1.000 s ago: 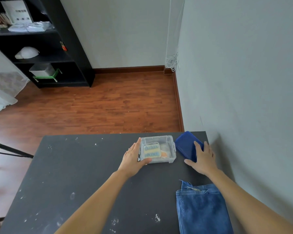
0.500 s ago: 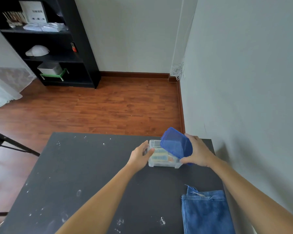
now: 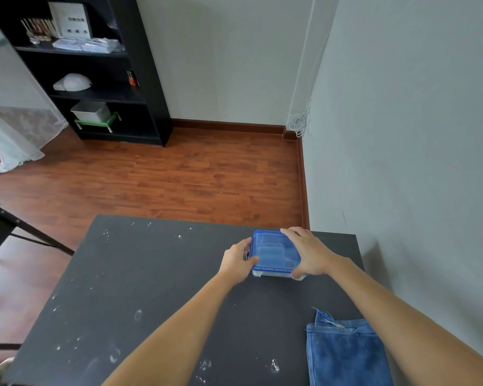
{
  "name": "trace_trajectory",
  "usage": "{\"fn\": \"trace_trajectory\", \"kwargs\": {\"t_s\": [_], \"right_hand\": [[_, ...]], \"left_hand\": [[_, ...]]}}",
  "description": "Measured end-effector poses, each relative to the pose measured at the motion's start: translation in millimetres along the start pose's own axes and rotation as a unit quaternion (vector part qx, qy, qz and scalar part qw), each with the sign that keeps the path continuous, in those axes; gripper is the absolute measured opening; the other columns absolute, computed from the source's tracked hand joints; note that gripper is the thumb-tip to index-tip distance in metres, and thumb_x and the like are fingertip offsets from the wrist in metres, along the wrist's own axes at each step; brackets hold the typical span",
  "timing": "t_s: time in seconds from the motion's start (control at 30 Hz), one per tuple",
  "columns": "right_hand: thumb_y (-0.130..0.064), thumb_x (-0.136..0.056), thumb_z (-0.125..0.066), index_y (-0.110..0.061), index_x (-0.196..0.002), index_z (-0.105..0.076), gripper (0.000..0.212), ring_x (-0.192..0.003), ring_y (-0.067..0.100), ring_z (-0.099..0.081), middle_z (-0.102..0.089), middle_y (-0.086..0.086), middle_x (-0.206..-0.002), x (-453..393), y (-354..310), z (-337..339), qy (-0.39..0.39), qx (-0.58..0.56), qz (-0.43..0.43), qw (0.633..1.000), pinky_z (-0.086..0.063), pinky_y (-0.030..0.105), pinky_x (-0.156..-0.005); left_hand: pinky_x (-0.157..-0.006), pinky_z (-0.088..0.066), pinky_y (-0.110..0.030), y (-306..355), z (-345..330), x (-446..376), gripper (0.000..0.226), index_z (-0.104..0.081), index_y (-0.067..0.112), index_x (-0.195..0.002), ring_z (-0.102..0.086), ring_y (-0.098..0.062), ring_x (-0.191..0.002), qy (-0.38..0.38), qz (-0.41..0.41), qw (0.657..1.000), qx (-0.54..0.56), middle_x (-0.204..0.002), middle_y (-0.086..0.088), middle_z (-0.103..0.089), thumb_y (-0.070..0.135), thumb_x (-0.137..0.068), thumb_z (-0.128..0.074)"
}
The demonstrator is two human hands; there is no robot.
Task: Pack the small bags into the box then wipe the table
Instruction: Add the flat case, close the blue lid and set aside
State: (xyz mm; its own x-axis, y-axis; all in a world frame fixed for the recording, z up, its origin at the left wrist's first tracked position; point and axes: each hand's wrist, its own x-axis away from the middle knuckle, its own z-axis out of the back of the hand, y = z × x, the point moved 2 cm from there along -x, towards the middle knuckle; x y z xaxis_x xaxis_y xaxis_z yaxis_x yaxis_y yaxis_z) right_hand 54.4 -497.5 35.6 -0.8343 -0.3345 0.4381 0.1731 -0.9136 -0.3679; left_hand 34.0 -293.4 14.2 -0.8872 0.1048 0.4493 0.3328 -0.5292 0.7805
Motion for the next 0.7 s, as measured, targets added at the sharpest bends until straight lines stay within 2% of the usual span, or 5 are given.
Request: {"fn": "trace_trajectory", "kwargs": {"t_s": [0.3,0.43,0.57,0.63,0.7], "right_hand": [[-0.028,-0.066,-0.087,-0.023,-0.156,-0.009,0.118,-0.152,0.017,-0.001,-0.004,-0.006,-0.164,2,22,-12,0.001,-0.101,-0.023,0.995,-0.018,0.041,-0.121],[-0.043,-0.075,-0.08,-0.023,-0.155,-0.013,0.106,-0.147,0.023,-0.025,-0.019,0.003,-0.162,8,36,-22,0.077,-0.27,-0.119,0.952,-0.028,0.044,-0.117],[-0.034,-0.078,-0.079,-0.015,-0.153,-0.019,0.098,-0.125,0.027,-0.053,-0.047,0.012,-0.144,11,45,-40,0.077,-0.44,-0.238,0.863,-0.048,0.046,-0.103],[-0.031,-0.075,-0.083,-0.011,-0.149,-0.029,0.094,-0.114,0.026,-0.061,-0.055,0.011,-0.136,13,45,-46,0.068,-0.522,-0.274,0.805,-0.056,0.039,-0.087],[-0.03,-0.072,-0.085,-0.006,-0.136,-0.047,0.079,-0.106,0.025,-0.064,-0.062,0.011,-0.126,13,46,-48,0.081,-0.534,-0.284,0.792,-0.057,0.035,-0.079]], "left_hand": [[-0.103,-0.04,-0.029,2,-3,-1,0.061,-0.035,0.015,-0.146,-0.048,-0.019,-0.13,0.004,0.009,1.0,-0.01,-0.144,-0.002,-0.05,0.015,-0.09,-0.06],[-0.092,-0.038,-0.026,-1,-5,-5,0.052,-0.044,0.015,-0.139,-0.051,-0.018,-0.118,0.007,0.028,1.0,-0.005,-0.122,0.009,-0.058,0.017,-0.089,-0.06],[-0.091,-0.044,-0.034,-6,-7,-9,0.026,-0.046,0.037,-0.084,-0.05,-0.018,-0.1,-0.016,0.077,0.996,0.052,-0.091,0.016,-0.051,0.017,-0.087,-0.062],[-0.098,-0.044,-0.037,-6,-7,-9,0.024,-0.051,0.035,-0.103,-0.054,-0.021,-0.108,-0.029,0.101,0.991,0.08,-0.11,0.003,-0.057,0.02,-0.088,-0.063],[-0.102,-0.043,-0.037,-6,-6,-9,0.063,-0.034,0.016,-0.144,-0.054,-0.025,-0.118,-0.044,0.122,0.987,0.099,-0.133,-0.006,-0.052,0.022,-0.089,-0.063]]}}
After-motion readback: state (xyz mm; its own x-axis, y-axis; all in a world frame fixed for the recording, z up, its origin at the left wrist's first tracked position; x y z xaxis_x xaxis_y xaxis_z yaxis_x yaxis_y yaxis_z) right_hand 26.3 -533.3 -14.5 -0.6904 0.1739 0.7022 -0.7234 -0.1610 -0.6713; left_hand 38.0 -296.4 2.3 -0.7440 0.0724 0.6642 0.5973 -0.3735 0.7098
